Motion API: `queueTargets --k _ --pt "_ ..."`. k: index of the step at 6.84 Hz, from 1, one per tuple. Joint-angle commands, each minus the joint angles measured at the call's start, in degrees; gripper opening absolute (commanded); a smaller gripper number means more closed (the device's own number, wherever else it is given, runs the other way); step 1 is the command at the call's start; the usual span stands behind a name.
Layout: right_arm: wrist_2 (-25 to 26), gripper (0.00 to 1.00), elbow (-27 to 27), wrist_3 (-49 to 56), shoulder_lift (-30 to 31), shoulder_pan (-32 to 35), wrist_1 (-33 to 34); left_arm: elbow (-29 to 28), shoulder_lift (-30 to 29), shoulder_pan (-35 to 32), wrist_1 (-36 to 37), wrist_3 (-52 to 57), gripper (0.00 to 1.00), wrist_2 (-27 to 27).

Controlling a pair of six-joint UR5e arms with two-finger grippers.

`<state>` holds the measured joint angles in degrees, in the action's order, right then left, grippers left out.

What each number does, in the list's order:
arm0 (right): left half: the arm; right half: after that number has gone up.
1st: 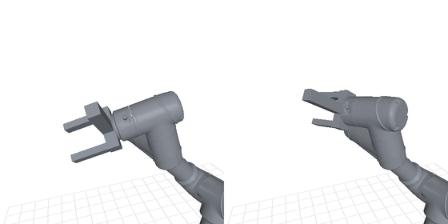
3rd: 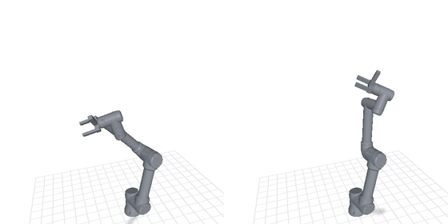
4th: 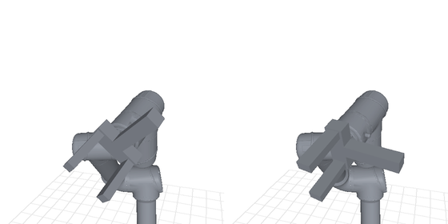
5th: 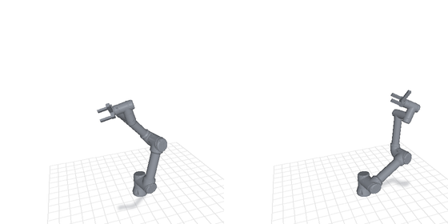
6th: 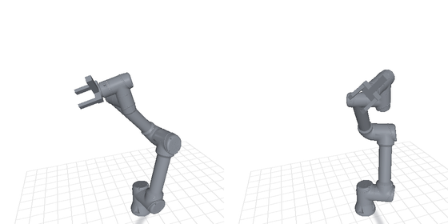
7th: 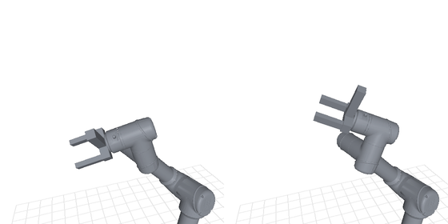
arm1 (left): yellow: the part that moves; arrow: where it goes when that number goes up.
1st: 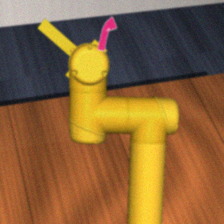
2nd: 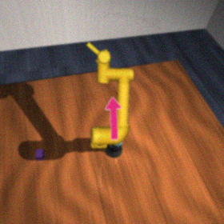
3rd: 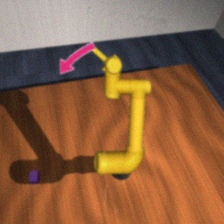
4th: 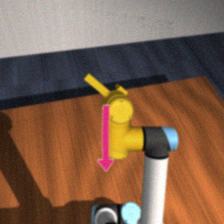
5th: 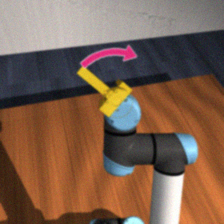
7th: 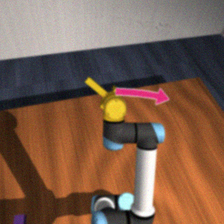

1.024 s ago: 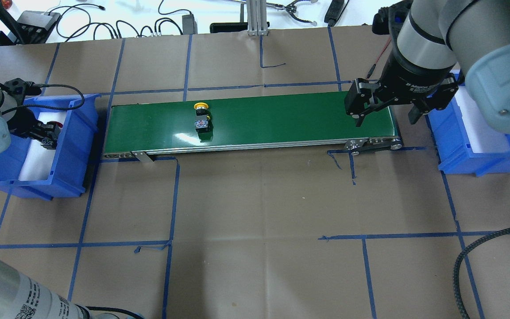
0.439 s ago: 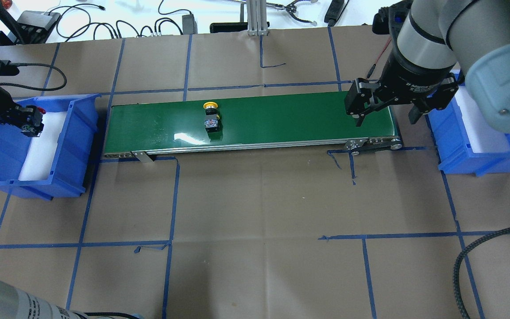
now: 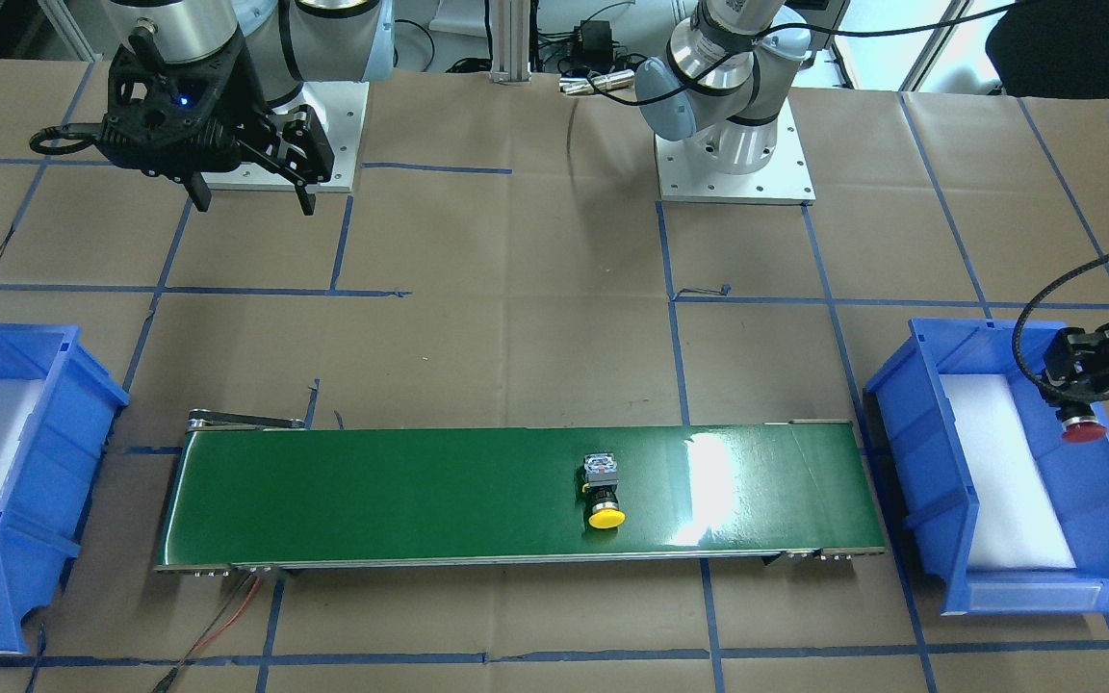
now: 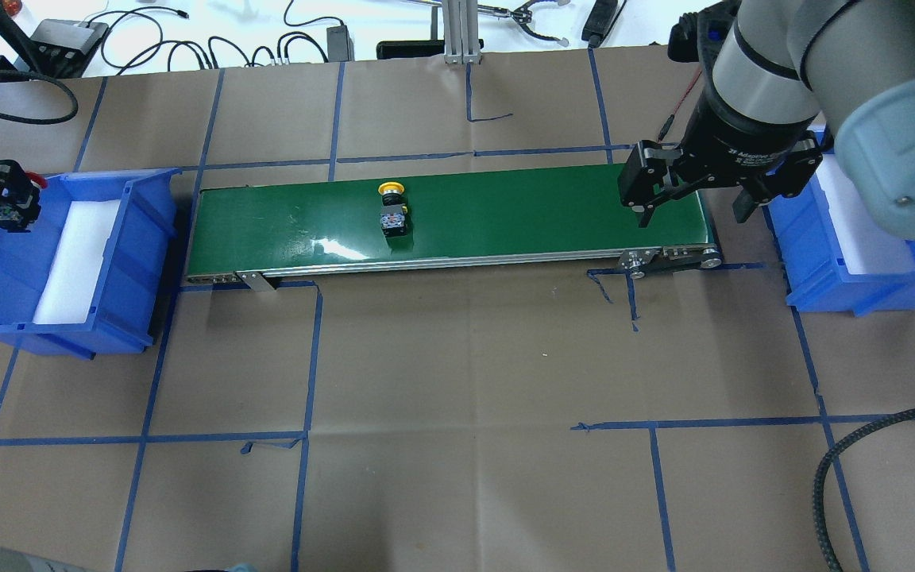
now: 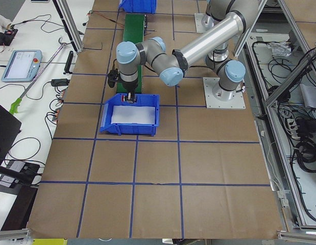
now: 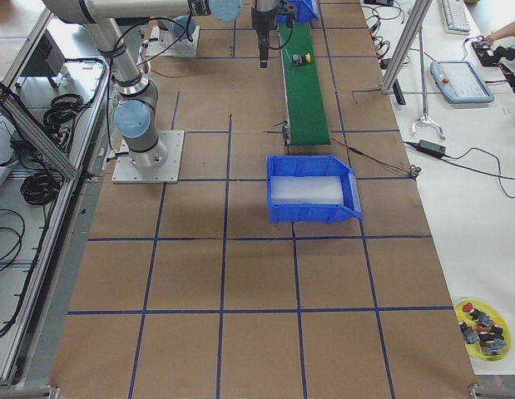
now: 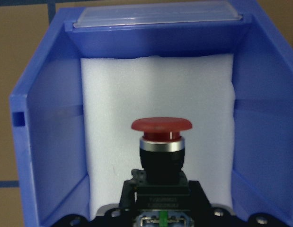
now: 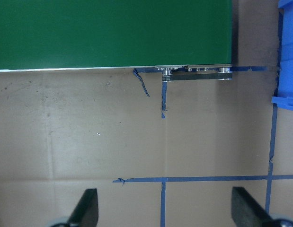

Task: Transport two buttons from left to right
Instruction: 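Return the left gripper to the bin and grasp the red button, then carry the red button onto the conveyor end near the left bin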

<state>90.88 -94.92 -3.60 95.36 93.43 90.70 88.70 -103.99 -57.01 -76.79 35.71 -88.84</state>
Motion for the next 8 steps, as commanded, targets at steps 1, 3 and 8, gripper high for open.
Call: queueTargets --k 1,3,8 --pt "-0.09 1.00 0.00 0.00 0.00 0.00 0.00 0.06 0.89 -0.47 -2.14 -1.68 0.11 -0.02" --pt "0.00 1.00 0.00 0.00 0.00 0.00 0.00 0.68 0.19 -2.48 -2.14 -5.19 0.11 0.16" --pt "0.09 1.00 0.00 0.00 0.00 0.00 -0.09 0.86 -1.83 -17.58 0.48 -25.13 0.11 0.25"
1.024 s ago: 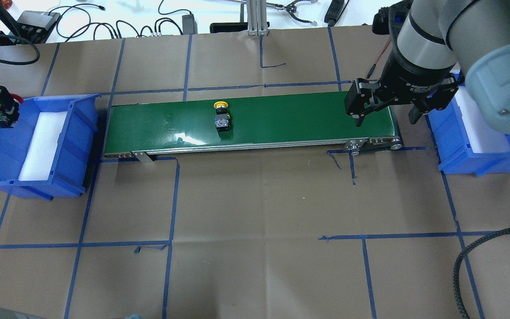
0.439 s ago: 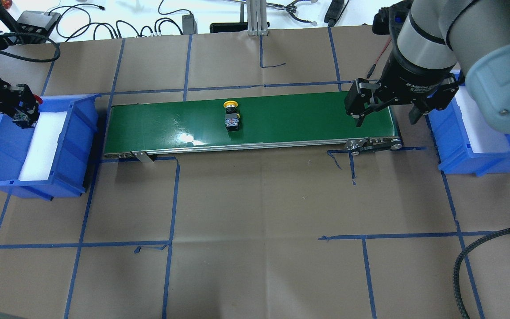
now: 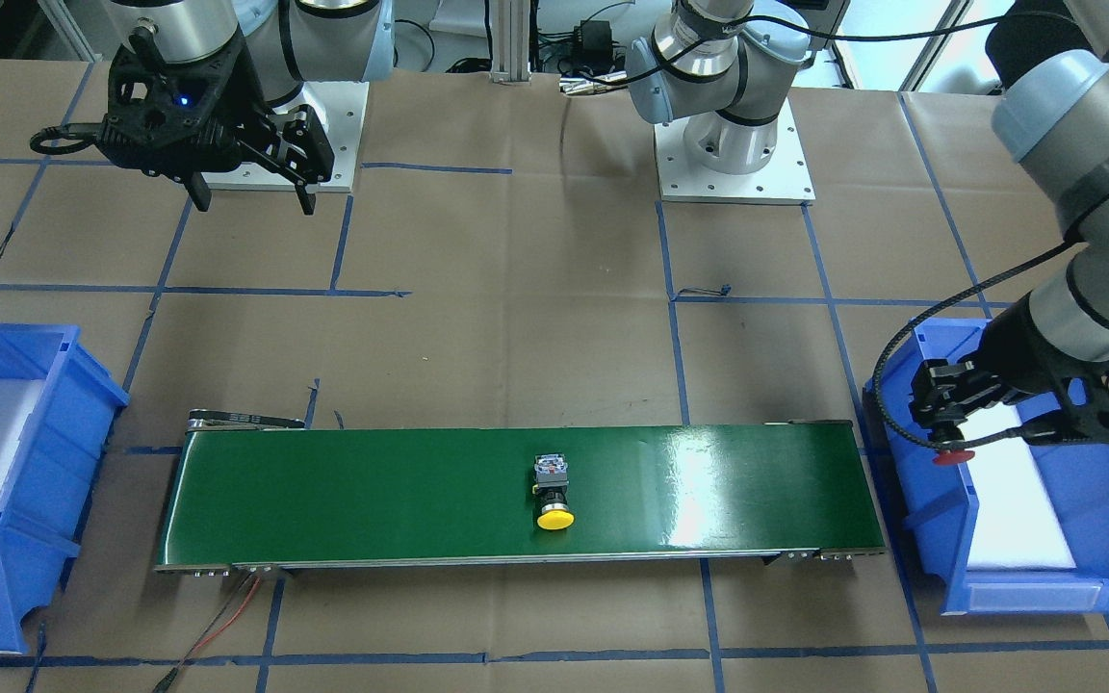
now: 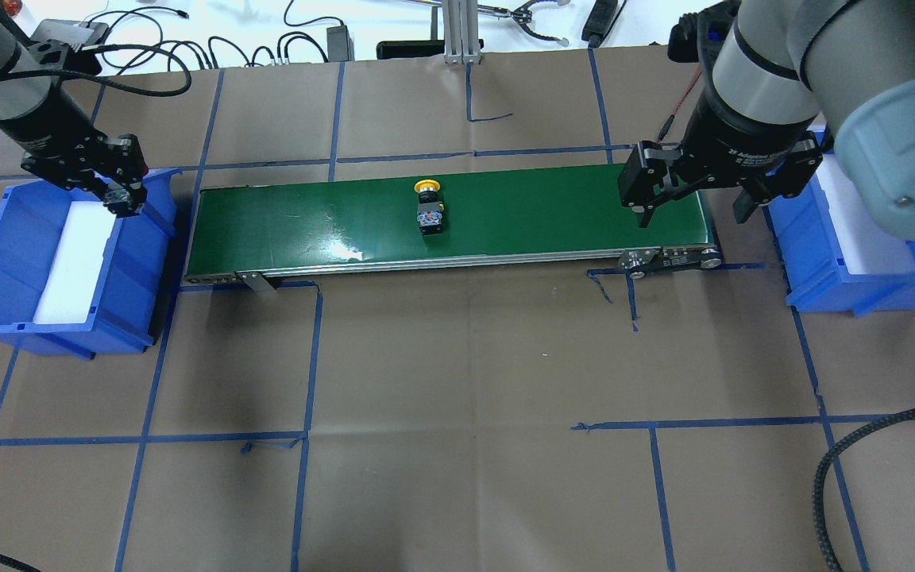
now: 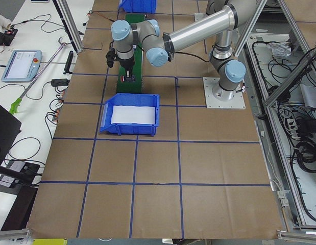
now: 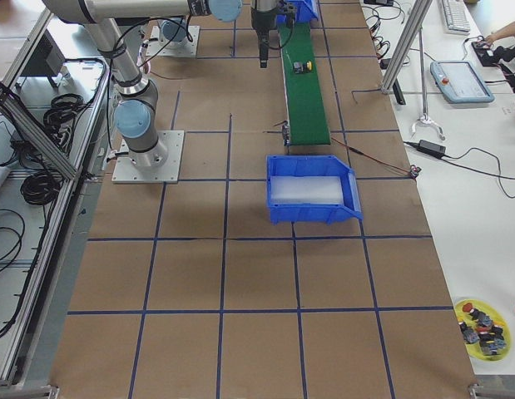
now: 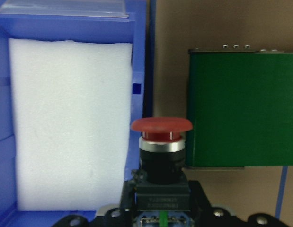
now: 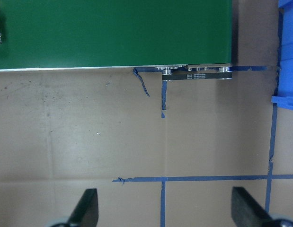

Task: Transport two buttons from left to right
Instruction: 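Carry the red button onto the conveyor end near the left bin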

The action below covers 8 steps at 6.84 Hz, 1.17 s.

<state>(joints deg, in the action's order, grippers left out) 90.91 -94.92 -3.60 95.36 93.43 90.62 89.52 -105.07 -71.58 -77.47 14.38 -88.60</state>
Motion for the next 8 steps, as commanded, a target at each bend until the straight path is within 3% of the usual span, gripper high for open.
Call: queueTargets --k 1,3,6,8 --pt "-0.03 1.00 -0.09 0.00 0.00 0.00 0.00 0.22 -2.06 -4.17 2.23 -4.35 0.11 0.00" --pt "-0.03 1.00 -0.09 -0.09 0.00 0.00 0.00 0.83 -5.83 -6.02 5.81 -4.10 0.11 -0.09" --pt "-0.03 1.00 -0.09 -0.09 0.00 0.00 0.00 9.76 -8.13 -6.55 21.43 -3.92 0.11 -0.09" --pt "-0.03 1.00 -0.09 -0.09 0.00 0.00 -0.09 11.20 -7.26 -6.55 22.63 -4.27 0.15 -0.17"
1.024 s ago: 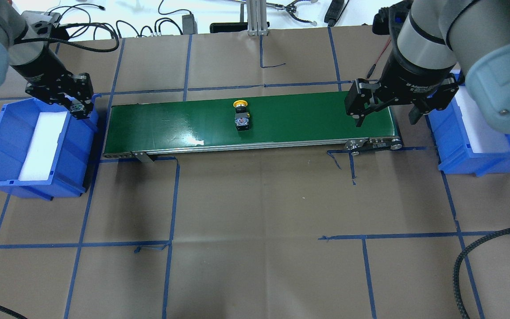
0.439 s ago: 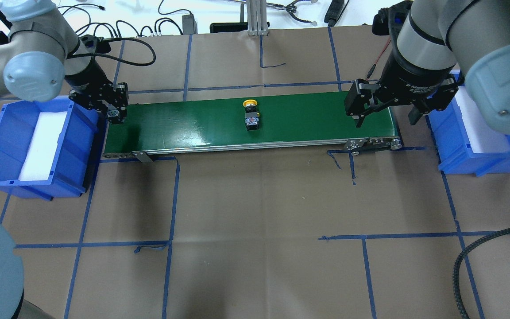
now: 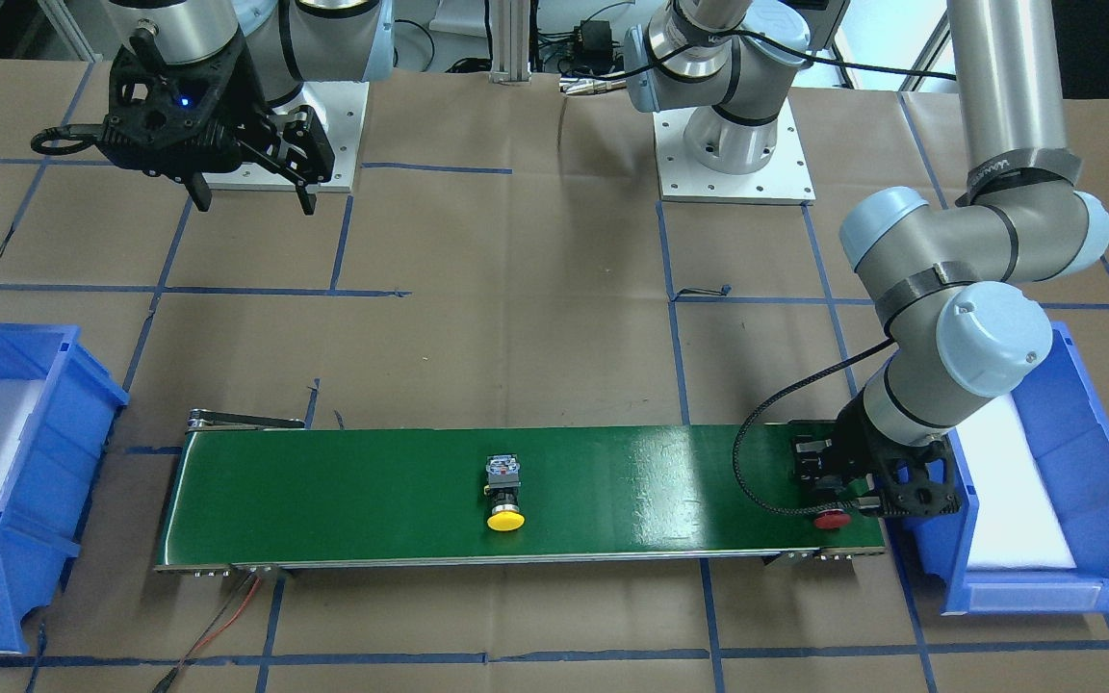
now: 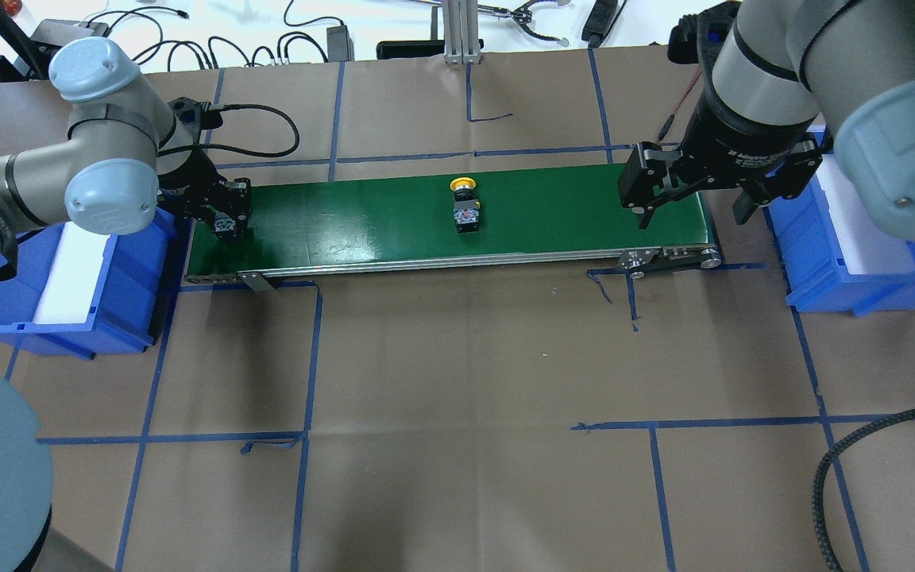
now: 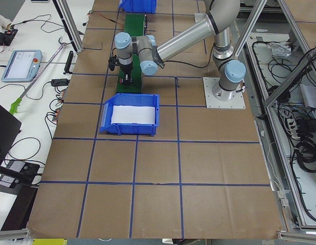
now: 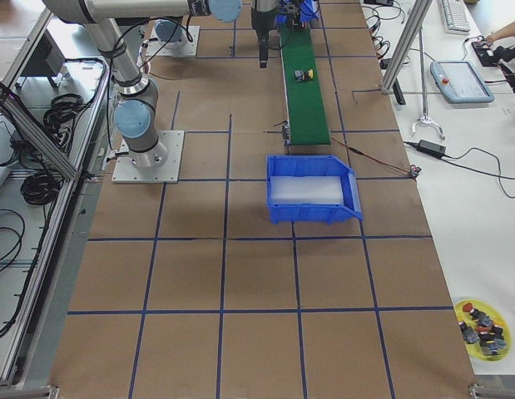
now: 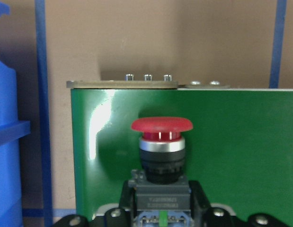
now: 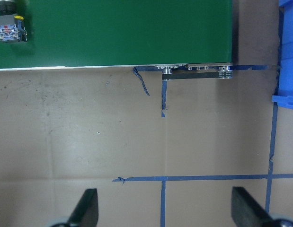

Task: Transport two buttons from left to right
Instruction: 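Carry the red button onto the conveyor end near the left bin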

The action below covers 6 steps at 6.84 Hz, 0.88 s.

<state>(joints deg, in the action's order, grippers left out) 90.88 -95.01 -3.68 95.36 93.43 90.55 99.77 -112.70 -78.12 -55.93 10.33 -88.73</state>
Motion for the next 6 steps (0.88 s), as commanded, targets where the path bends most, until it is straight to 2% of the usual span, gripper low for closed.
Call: queueTargets --k 1,2,5,6 --pt "0.00 1.00 0.00 -0.01 0.00 0.00 -0.02 0.51 0.81 -0.01 1.09 -0.40 0.48 0.05" --pt "0.00 1.00 0.00 -0.01 0.00 0.00 -0.02 0.25 0.72 -0.01 1.18 -1.10 0.99 0.05" --pt "0.00 1.00 0.00 -0.01 0.00 0.00 -0.02 -1.67 2.82 -0.01 -0.04 -1.28 1.00 -0.21" --pt "0.00 1.00 0.00 -0.01 0.00 0.00 -0.02 -2.82 5.53 -0.01 -4.66 -1.28 1.00 -0.21"
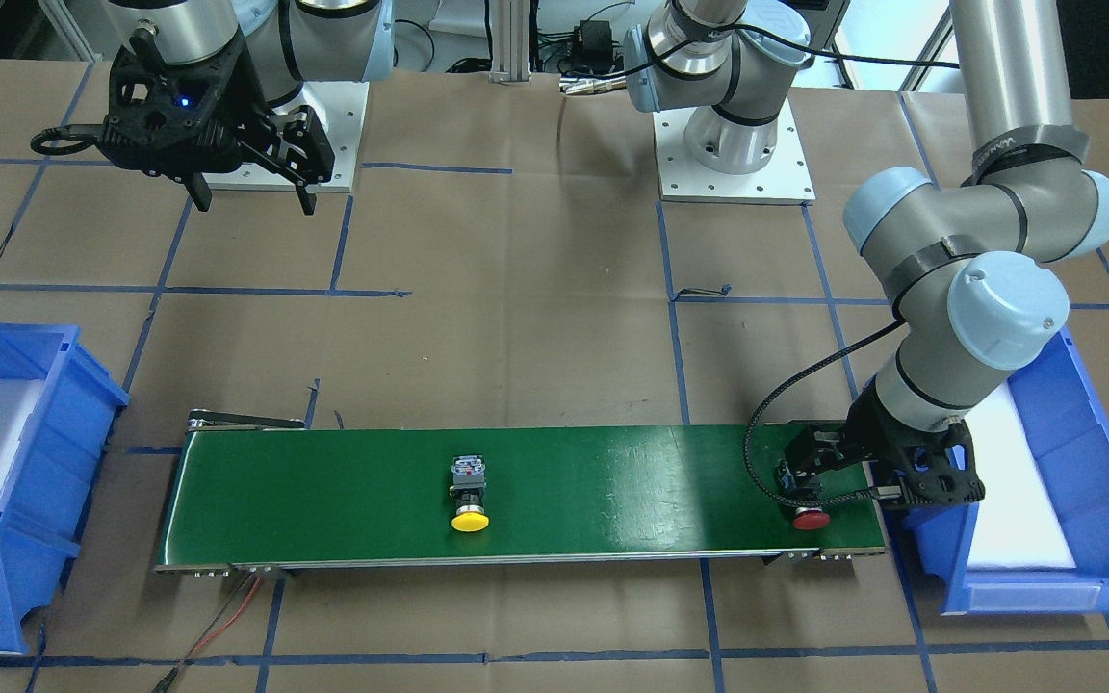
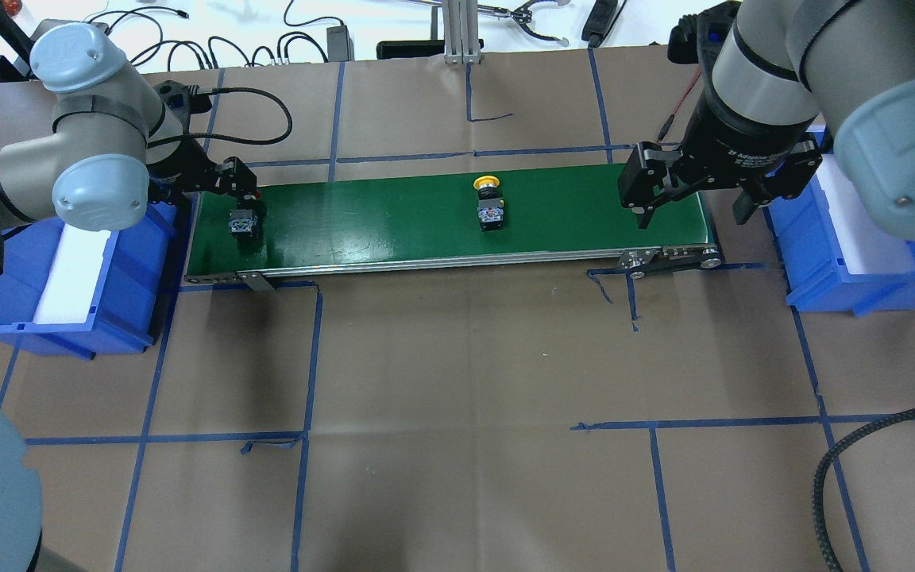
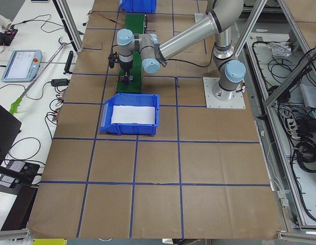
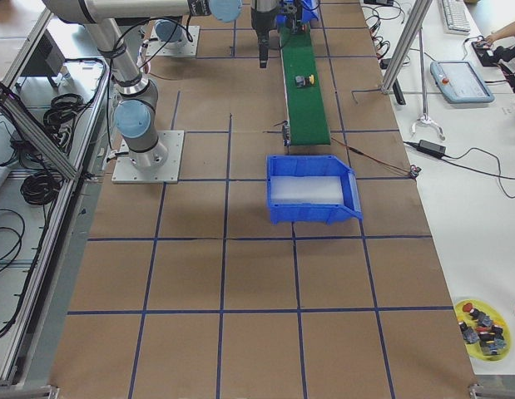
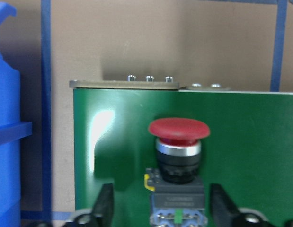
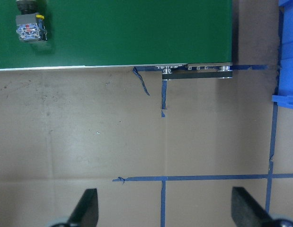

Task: Transport two buttons from left to right
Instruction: 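Release the red button on the belt and raise the left gripper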

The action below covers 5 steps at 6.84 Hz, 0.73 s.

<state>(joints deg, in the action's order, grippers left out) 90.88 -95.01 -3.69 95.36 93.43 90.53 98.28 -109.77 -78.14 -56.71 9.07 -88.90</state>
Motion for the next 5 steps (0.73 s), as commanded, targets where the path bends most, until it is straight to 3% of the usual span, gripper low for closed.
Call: queueTargets --k 1,3,5 --pt "0.00 1.00 0.00 0.00 0.00 0.00 0.09 -2.47 5.41 0.00 -9.32 -0.01 1.00 -0.05" --pt "0.00 1.00 0.09 0.18 -0.09 0.00 0.52 -4.93 8.94 -0.70 -16.12 0.07 1.00 0.13" --pt "-0.44 1.00 0.09 -0.09 -2.70 0.09 2.97 -8.79 10.44 -5.77 -21.84 -0.10 1.00 -2.40"
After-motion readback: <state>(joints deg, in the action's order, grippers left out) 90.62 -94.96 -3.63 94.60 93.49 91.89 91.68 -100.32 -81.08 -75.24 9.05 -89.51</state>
